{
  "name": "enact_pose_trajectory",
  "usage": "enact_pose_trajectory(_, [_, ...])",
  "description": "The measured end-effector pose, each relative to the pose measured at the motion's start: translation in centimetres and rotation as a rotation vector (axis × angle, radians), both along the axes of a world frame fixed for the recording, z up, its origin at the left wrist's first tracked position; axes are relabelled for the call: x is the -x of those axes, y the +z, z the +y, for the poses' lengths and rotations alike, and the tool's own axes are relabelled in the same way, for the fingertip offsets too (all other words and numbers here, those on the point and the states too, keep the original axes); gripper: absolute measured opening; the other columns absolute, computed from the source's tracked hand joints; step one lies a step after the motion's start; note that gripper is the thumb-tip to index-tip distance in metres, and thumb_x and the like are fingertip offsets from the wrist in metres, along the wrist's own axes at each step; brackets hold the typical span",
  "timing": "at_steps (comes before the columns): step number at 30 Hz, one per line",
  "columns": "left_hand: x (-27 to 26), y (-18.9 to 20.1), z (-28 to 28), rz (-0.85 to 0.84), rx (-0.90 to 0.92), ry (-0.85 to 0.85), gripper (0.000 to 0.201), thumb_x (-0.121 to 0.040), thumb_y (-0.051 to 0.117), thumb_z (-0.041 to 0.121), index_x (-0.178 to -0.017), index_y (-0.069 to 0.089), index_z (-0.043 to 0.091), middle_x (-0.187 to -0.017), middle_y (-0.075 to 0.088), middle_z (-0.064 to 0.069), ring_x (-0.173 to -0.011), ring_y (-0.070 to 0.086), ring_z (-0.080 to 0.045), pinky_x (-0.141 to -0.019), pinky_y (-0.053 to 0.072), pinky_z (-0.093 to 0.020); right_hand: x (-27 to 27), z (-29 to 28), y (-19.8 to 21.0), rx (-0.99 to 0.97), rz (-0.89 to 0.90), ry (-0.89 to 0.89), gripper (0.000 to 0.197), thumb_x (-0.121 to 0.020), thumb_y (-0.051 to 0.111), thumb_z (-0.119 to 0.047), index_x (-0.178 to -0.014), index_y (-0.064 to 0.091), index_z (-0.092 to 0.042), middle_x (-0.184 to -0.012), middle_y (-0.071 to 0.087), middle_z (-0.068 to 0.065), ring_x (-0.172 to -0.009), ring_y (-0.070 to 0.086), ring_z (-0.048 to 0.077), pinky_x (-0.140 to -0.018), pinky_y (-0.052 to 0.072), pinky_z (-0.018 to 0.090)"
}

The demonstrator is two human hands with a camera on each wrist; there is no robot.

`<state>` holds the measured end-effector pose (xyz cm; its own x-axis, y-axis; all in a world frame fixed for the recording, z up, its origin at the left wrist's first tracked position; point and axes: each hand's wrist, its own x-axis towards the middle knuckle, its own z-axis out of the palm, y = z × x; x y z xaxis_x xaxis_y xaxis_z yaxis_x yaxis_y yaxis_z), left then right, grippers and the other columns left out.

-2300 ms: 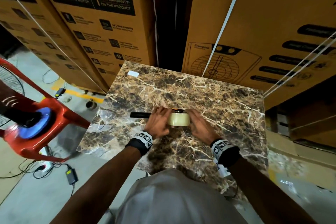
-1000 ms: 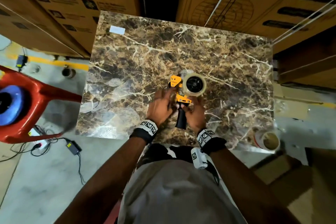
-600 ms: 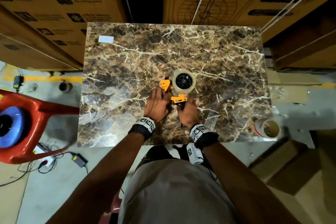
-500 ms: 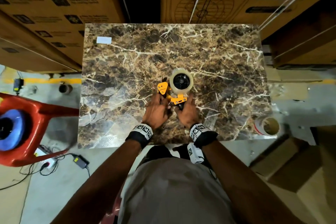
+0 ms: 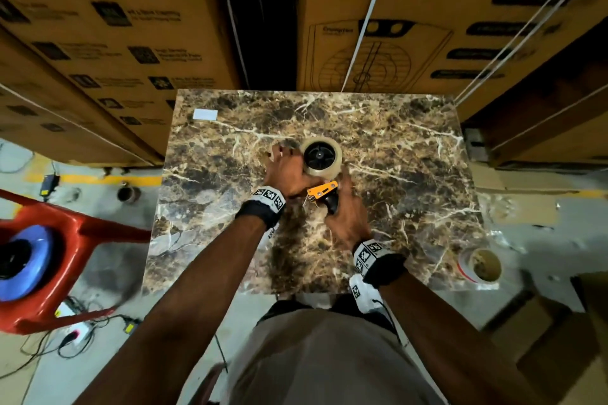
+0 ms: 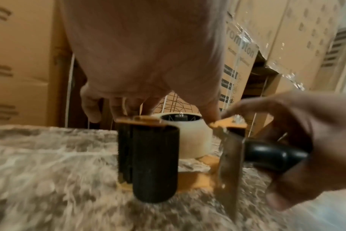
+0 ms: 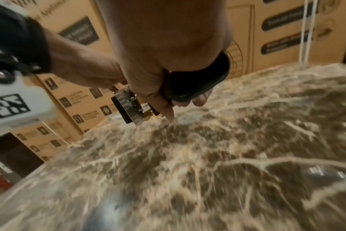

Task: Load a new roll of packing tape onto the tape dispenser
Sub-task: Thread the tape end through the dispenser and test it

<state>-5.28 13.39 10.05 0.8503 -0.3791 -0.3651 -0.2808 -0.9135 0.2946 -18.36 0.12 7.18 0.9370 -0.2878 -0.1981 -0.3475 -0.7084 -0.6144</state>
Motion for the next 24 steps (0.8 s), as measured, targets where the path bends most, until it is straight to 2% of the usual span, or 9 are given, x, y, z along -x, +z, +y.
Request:
enact_pose_trajectory(2, [-1.4, 1.6, -0.4, -0.079, -0.001, -0.035, 0.107, -0.072, 0.058, 0.084, -0.146, 0.041, 0.009, -0.149, 0.044, -0.017, -0.141, 0.029, -0.042, -0.111, 0.024, -0.064, -0.8, -0.9, 2.3, 0.008, -0.072, 0.001, 0.117, -0.074, 0.068, -0.009, -0.163, -0.007, -0.026, -0.084, 0.070, 0.015, -0.071, 0.065, 0.035, -0.064, 0.057, 0.044])
enact_pose_trajectory(5, [-3.4, 4.7, -0.6, -0.071, 0.120, -0.067, 0.103, -0.083, 0.064, 0.067, -0.159, 0.017, 0.017, -0.158, 0.035, -0.016, -0.146, 0.019, -0.043, -0.113, 0.018, -0.065, -2.3, -2.5, 5.4, 0.009, -0.118, 0.035, 0.122, -0.074, 0.069, -0.018, -0.160, -0.015, -0.037, -0.087, 0.071, 0.015, -0.074, 0.066, 0.037, -0.066, 0.058, 0.046])
enact_pose_trajectory(8, [-5.2, 9.0, -1.7, -0.130, 0.128, -0.083, 0.106, -0.086, 0.065, 0.059, -0.161, 0.004, 0.016, -0.160, 0.033, -0.015, -0.150, 0.014, -0.036, -0.116, 0.013, -0.063, -3.8, -3.7, 8.7, 0.042, -0.190, 0.068, 0.123, -0.076, 0.068, -0.023, -0.157, -0.022, -0.042, -0.090, 0.070, 0.014, -0.073, 0.065, 0.036, -0.064, 0.058, 0.046])
enact_pose_trajectory(11, [-5.8, 12.7, -3.2, -0.168, 0.169, -0.052, 0.117, -0.072, 0.068, 0.069, -0.159, 0.011, 0.015, -0.149, 0.047, -0.017, -0.143, 0.027, -0.035, -0.113, 0.017, -0.061, -5.0, -4.4, 11.3, 0.102, -0.247, 0.067, 0.117, -0.085, 0.071, -0.029, -0.160, -0.019, -0.034, -0.088, 0.067, 0.011, -0.074, 0.064, 0.035, -0.059, 0.051, 0.036])
enact_pose_trajectory(13, [-5.9, 14.6, -4.1, -0.220, 0.175, -0.033, 0.118, -0.066, 0.066, 0.076, -0.155, 0.019, 0.015, -0.144, 0.052, -0.017, -0.140, 0.032, -0.038, -0.113, 0.017, -0.063, -5.6, -5.0, 12.3, 0.115, -0.271, 0.067, 0.118, -0.084, 0.071, -0.029, -0.160, -0.018, -0.034, -0.086, 0.067, 0.010, -0.072, 0.064, 0.034, -0.059, 0.054, 0.038])
enact_pose_trajectory(15, [-6.1, 15.9, -4.9, -0.289, 0.149, -0.030, 0.114, -0.067, 0.063, 0.079, -0.152, 0.025, 0.013, -0.142, 0.053, -0.017, -0.139, 0.034, -0.039, -0.114, 0.013, -0.066, -6.2, -5.5, 13.3, 0.110, -0.285, 0.070, 0.118, -0.081, 0.070, -0.030, -0.159, -0.018, -0.036, -0.088, 0.068, 0.011, -0.073, 0.064, 0.033, -0.063, 0.057, 0.041])
enact_pose_trajectory(18, [-6.2, 17.6, -5.9, -0.330, 0.142, -0.062, 0.109, -0.070, 0.063, 0.078, -0.148, 0.032, 0.007, -0.139, 0.053, -0.022, -0.138, 0.034, -0.039, -0.116, 0.011, -0.067, -6.5, -6.8, 14.7, 0.109, -0.297, 0.085, 0.115, -0.082, 0.069, -0.025, -0.161, -0.014, -0.032, -0.090, 0.068, 0.012, -0.073, 0.062, 0.031, -0.061, 0.049, 0.033])
enact_pose_trajectory(22, [-6.8, 18.4, -6.4, -0.298, 0.186, -0.102, 0.109, -0.066, 0.073, 0.072, -0.144, 0.036, 0.006, -0.140, 0.048, -0.021, -0.142, 0.025, -0.038, -0.117, 0.010, -0.067, -6.6, -7.8, 14.6, 0.037, -0.295, 0.067, 0.122, -0.076, 0.070, -0.025, -0.156, -0.019, -0.050, -0.091, 0.066, 0.013, -0.073, 0.064, 0.033, -0.067, 0.060, 0.045])
enact_pose_trajectory(24, [-6.9, 18.3, -6.7, -0.292, 0.229, -0.103, 0.108, -0.060, 0.074, 0.071, -0.142, 0.038, 0.011, -0.141, 0.048, -0.016, -0.143, 0.024, -0.038, -0.117, 0.010, -0.067, -6.6, -8.2, 14.8, 0.035, -0.286, 0.075, 0.123, -0.075, 0.071, -0.019, -0.158, -0.017, -0.046, -0.088, 0.065, 0.010, -0.071, 0.064, 0.030, -0.064, 0.061, 0.045])
